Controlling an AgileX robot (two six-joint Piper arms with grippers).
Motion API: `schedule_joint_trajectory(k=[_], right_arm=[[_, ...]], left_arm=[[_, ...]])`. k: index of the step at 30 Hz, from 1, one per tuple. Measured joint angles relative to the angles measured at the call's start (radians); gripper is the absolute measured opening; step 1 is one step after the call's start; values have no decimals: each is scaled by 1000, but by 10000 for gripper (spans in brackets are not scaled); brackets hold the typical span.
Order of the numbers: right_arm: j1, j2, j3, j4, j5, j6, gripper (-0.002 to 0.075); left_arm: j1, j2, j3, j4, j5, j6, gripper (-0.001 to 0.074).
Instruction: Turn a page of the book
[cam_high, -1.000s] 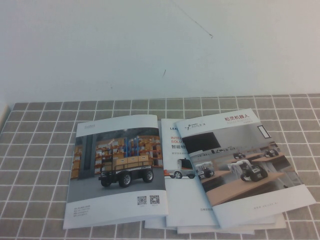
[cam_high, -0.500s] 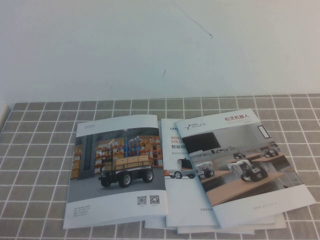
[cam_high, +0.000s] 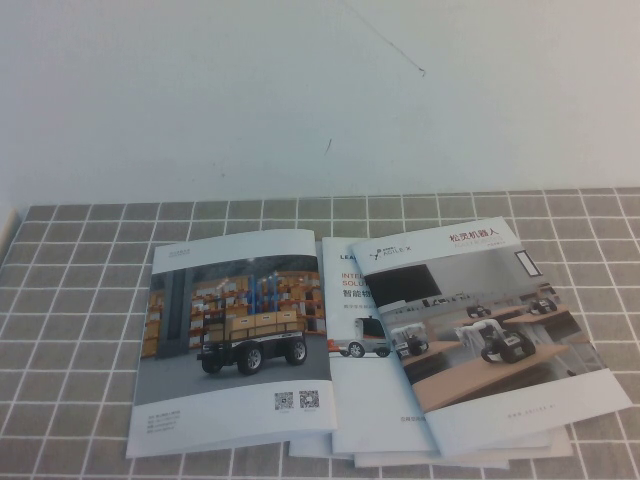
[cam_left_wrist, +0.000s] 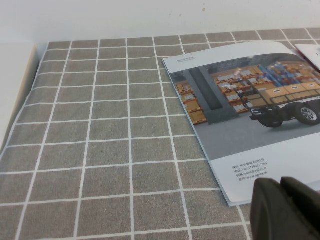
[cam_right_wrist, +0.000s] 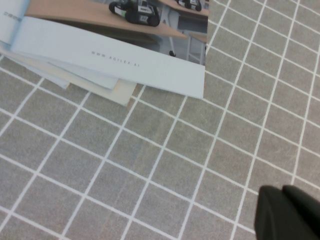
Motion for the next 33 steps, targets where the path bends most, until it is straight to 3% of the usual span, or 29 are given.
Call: schedule_joint_trajectory(k=[13,17,22,27,33], right_arm=[[-11,-31,1,4,-4,0,-3],[-82,-140,37,14,-70,0,-3],[-224,-336,163,86,-315,2,-3],[-339,-367,288,146,-506,2,-3],[-360,-367,334,150,-579,2,-3]], left_arm=[[0,0,0,0,0,2,-4],[0,0,0,0,0,2,-4],[0,0,0,0,0,2,-4],[0,0,0,2,0,2,-4],[0,0,0,2,0,2,-4]])
